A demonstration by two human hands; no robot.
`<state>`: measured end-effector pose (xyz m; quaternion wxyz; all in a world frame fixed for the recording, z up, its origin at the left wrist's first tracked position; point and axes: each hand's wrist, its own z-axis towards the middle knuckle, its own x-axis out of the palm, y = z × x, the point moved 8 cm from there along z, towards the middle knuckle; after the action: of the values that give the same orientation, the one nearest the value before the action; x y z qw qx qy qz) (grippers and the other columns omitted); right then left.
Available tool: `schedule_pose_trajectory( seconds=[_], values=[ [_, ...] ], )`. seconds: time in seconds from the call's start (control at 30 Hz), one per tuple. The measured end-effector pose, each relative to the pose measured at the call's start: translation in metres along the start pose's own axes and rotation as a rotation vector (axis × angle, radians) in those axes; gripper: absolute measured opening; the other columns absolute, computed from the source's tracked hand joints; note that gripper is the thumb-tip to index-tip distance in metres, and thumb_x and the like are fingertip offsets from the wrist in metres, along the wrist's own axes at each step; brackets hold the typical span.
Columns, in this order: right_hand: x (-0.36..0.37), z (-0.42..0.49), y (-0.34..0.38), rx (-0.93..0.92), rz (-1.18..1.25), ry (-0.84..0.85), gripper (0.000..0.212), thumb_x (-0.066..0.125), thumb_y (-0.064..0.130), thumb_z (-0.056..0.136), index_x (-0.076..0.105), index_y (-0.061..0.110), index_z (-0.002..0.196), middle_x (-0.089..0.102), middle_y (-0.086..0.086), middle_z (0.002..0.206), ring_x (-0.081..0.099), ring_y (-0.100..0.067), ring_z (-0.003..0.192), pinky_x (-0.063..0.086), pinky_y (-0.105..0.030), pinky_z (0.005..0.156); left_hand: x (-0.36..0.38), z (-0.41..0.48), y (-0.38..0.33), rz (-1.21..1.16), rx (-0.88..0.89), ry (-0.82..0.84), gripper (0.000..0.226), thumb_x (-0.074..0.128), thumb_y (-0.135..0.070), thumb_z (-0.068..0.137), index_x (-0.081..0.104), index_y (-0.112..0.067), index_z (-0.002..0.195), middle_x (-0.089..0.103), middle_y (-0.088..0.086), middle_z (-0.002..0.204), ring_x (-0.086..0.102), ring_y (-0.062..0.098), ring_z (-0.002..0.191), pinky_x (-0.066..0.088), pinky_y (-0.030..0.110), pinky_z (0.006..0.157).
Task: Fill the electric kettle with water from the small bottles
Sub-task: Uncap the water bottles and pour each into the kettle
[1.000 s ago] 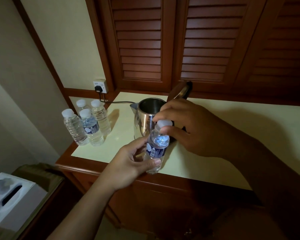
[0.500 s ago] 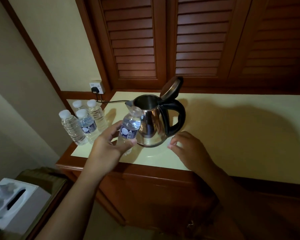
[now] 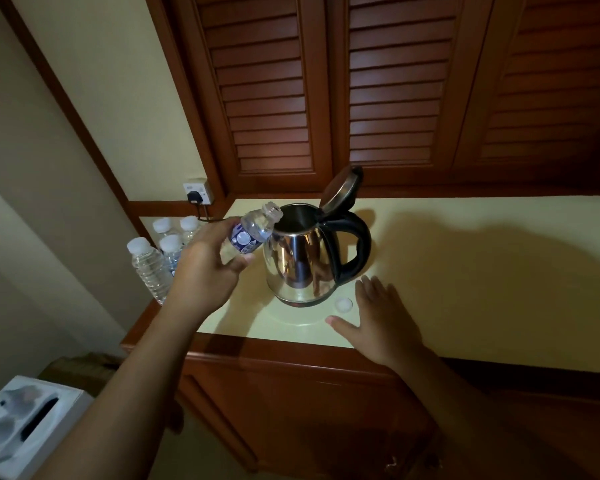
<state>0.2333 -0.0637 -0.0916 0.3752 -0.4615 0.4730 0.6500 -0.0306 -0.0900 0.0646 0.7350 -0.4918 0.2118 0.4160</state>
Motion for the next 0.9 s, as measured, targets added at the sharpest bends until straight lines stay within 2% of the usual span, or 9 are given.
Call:
schedule_pose_trajectory(
  seconds=[0.07, 0.17, 0.23, 0.4, 0.57, 0.73, 0.9],
  values=[
    [0.003, 0.001, 0.000, -0.009, -0.014, 0.027, 0.107, 0.023, 0.084, 0.087, 0.011, 0.007, 0.159, 0.009, -0.012, 0.169, 0.003, -0.026, 0.156, 0.003, -0.046, 0.127, -0.001, 0.012, -0.005, 0.148, 0.063, 0.003, 0.063, 0.077, -0.016, 0.093, 0.053, -0.019, 0.151, 0.059, 0.007, 0.142, 0.052, 0.030, 0.129, 0.046, 0.043, 0.102],
    [0.005, 0.002, 0.000, -0.014, -0.037, 0.037, 0.106, 0.021, 0.084, 0.088, 0.008, 0.007, 0.160, 0.006, -0.012, 0.169, 0.000, -0.025, 0.156, 0.000, -0.046, 0.127, 0.000, 0.029, -0.010, 0.382, 0.128, 0.025, 0.070, 0.075, -0.016, 0.093, 0.045, -0.021, 0.156, 0.052, 0.008, 0.150, 0.046, 0.034, 0.134, 0.046, 0.057, 0.104],
    [0.005, 0.002, 0.001, -0.016, -0.048, 0.037, 0.105, 0.021, 0.083, 0.089, 0.008, 0.007, 0.160, 0.005, -0.012, 0.169, 0.000, -0.025, 0.156, -0.001, -0.045, 0.126, -0.001, 0.038, -0.015, 0.478, 0.155, 0.030, 0.071, 0.072, -0.015, 0.095, 0.041, -0.023, 0.158, 0.047, 0.005, 0.155, 0.041, 0.032, 0.139, 0.043, 0.062, 0.107],
    [0.005, 0.002, 0.001, -0.012, -0.037, 0.047, 0.104, 0.022, 0.082, 0.089, 0.006, 0.008, 0.160, 0.002, -0.011, 0.169, -0.003, -0.024, 0.156, -0.002, -0.044, 0.126, -0.004, 0.053, -0.031, 0.621, 0.247, 0.018, 0.074, 0.073, -0.012, 0.092, 0.040, -0.024, 0.157, 0.046, 0.005, 0.154, 0.039, 0.032, 0.140, 0.041, 0.057, 0.101],
    [0.006, 0.003, -0.001, -0.009, -0.040, 0.038, 0.103, 0.021, 0.083, 0.089, 0.007, 0.010, 0.160, 0.003, -0.009, 0.169, -0.003, -0.022, 0.156, -0.001, -0.044, 0.127, -0.001, 0.063, -0.040, 0.786, 0.348, 0.030, 0.080, 0.074, -0.010, 0.086, 0.039, -0.023, 0.156, 0.048, 0.004, 0.154, 0.038, 0.032, 0.144, 0.040, 0.061, 0.109],
    [0.005, 0.003, -0.001, -0.017, -0.039, 0.027, 0.103, 0.020, 0.083, 0.089, 0.009, 0.010, 0.160, 0.004, -0.008, 0.169, -0.002, -0.023, 0.156, -0.001, -0.043, 0.127, 0.001, 0.065, -0.043, 0.891, 0.418, 0.016, 0.085, 0.076, 0.000, 0.073, 0.048, -0.020, 0.151, 0.053, 0.009, 0.149, 0.040, 0.038, 0.144, 0.038, 0.067, 0.108],
    [0.005, 0.003, -0.001, -0.013, -0.029, 0.026, 0.103, 0.020, 0.083, 0.088, 0.008, 0.010, 0.160, 0.003, -0.008, 0.170, -0.003, -0.021, 0.156, -0.004, -0.042, 0.126, 0.005, 0.066, -0.047, 0.954, 0.444, 0.041, 0.090, 0.078, -0.006, 0.073, 0.042, -0.023, 0.154, 0.047, 0.009, 0.155, 0.033, 0.038, 0.150, 0.028, 0.072, 0.115]
  ],
)
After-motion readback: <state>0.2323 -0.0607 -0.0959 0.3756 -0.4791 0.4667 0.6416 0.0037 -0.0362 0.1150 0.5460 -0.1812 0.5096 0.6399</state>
